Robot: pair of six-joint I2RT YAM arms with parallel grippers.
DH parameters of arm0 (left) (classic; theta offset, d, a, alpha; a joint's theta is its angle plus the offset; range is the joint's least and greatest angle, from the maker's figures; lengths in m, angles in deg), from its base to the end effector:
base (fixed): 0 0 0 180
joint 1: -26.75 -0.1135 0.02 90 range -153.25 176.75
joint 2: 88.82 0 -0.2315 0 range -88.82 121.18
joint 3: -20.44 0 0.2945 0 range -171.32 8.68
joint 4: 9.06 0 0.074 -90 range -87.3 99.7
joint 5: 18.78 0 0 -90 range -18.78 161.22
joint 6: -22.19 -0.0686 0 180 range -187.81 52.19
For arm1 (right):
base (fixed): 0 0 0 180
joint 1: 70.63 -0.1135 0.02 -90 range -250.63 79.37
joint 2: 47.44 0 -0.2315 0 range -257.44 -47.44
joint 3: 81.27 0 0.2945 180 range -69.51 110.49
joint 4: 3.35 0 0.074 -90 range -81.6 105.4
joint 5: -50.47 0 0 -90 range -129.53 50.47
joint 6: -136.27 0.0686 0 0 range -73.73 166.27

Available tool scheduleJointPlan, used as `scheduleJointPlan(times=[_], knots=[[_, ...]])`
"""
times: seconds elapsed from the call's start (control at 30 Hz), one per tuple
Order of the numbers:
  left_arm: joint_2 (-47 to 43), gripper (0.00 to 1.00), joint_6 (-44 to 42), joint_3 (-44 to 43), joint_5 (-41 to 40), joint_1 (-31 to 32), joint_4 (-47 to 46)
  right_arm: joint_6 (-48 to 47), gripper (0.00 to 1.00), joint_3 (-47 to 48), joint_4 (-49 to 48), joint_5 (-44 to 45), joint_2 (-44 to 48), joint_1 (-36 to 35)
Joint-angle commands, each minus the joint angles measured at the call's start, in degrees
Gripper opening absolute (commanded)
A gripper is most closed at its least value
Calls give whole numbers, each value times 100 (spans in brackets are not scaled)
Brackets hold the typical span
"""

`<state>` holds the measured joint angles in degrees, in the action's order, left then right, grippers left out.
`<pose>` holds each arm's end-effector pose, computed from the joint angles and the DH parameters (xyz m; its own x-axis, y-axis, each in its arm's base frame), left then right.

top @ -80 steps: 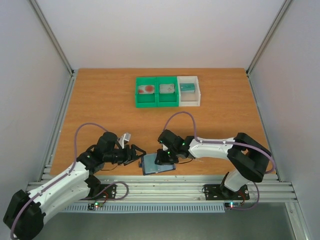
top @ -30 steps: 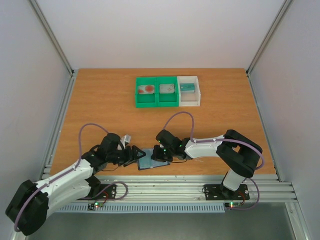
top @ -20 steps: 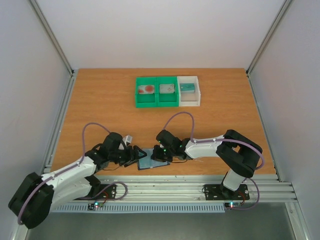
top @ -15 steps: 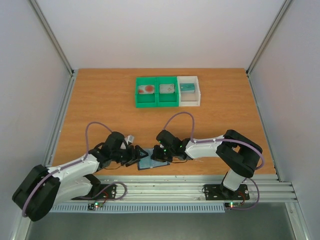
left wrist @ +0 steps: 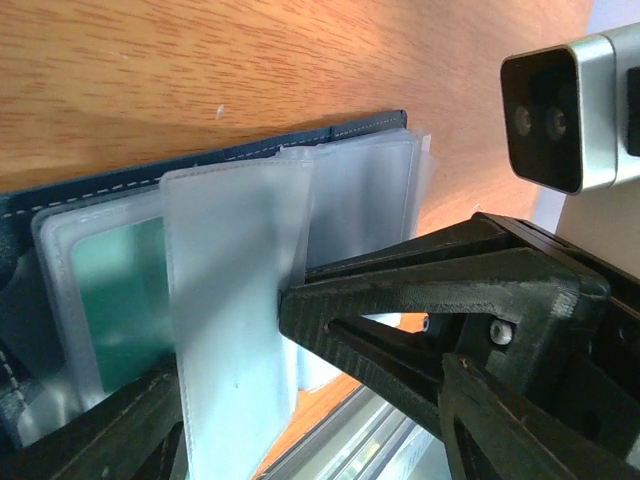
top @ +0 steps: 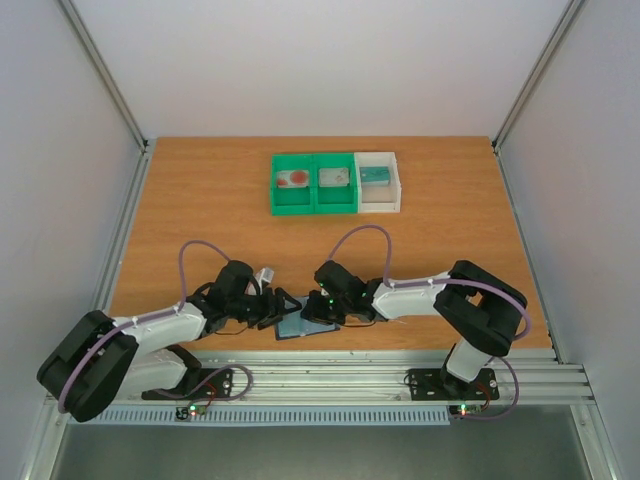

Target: Take the credit cards out of the card holder

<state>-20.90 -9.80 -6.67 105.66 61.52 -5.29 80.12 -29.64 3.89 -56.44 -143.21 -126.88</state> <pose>0.1823 -0.1738 0.0439 -0.9850 -0.1677 -0.0407 -0.0646 0.5767 -0.8144 0.1733 0.2953 0.0296 -0.8598 -0.3275 -0.3918 -0.5027 0.6779 0.5364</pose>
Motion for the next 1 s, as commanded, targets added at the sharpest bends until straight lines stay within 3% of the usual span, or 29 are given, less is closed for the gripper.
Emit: scheduleJointPlan(times=[0.0, 0.37, 0.57, 0.8, 0.97], knots=[[-42, 65, 15, -95, 48, 20, -340, -91, 12, -76, 73, 65, 264, -9], [277, 52, 219, -95, 238, 28, -950, -405, 20, -376, 954, 937, 1434, -9], [861, 50, 622, -139, 593, 78, -1997, -495, 21, -498, 1567, 1482, 2183, -9], [1664, 50, 653, -665, 722, 622, -2340, -572, 23, -365, 2226, 2012, 2520, -9], [2051, 50, 670, -886, 732, 682, -2471, -519, 23, -535, 2369, 2254, 2959, -9]])
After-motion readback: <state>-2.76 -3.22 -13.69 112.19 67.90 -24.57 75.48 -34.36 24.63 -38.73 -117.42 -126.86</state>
